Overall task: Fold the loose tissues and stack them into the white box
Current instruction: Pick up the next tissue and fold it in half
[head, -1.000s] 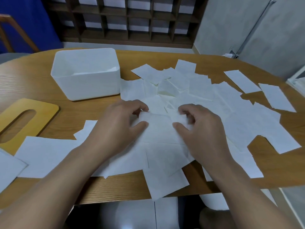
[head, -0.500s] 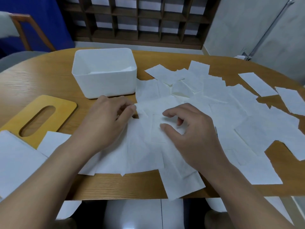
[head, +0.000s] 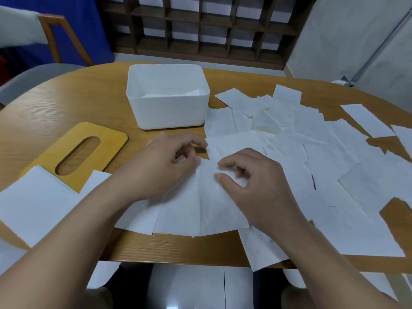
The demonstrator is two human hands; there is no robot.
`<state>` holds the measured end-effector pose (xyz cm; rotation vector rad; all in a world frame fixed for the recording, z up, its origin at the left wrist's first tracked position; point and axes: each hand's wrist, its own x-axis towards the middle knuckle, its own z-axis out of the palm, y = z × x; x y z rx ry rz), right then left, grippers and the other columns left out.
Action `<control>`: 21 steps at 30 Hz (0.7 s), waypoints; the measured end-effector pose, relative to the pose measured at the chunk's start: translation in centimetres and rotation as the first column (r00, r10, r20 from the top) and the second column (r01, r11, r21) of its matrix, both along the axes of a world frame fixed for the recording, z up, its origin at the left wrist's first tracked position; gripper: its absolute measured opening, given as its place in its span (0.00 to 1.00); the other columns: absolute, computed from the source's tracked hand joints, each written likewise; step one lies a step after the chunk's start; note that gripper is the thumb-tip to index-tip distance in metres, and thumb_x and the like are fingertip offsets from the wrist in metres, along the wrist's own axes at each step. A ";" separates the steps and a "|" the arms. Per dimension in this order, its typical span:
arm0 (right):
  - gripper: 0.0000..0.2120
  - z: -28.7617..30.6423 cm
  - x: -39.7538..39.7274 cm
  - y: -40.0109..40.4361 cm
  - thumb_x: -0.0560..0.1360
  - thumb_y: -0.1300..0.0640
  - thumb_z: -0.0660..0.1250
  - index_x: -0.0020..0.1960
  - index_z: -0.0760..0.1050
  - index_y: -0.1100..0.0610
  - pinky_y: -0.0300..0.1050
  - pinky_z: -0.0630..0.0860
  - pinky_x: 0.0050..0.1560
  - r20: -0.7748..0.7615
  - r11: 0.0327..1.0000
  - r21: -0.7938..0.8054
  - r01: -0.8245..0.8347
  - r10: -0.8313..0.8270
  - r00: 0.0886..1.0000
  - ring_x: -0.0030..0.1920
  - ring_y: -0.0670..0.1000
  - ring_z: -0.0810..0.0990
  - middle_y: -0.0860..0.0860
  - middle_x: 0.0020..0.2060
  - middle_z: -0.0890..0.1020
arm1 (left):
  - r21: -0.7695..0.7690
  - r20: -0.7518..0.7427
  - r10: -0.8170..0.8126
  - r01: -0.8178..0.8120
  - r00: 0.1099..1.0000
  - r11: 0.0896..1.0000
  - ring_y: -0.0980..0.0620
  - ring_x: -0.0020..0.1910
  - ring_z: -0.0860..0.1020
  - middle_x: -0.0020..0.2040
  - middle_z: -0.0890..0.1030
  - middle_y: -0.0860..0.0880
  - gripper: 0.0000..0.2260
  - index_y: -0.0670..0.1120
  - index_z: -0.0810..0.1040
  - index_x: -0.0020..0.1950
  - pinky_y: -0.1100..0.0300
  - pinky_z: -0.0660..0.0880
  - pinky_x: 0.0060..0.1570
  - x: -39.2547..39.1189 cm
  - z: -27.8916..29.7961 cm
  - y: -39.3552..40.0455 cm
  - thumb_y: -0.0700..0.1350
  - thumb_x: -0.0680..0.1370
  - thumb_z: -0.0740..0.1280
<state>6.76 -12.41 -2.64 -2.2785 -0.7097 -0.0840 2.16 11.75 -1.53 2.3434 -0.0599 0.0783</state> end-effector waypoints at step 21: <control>0.10 1.9 -1.7 0.5 0.81 0.60 0.74 0.42 0.80 0.52 0.43 0.75 0.43 -0.050 0.970 0.225 -0.095 0.109 0.993 0.41 0.54 0.79 0.47 0.35 0.79 | -0.379 0.175 0.231 -0.151 0.957 0.913 0.60 0.59 0.79 0.60 0.83 0.56 0.05 0.58 0.89 0.57 0.66 0.72 0.54 -0.2 1.8 -2.3 0.50 0.85 0.73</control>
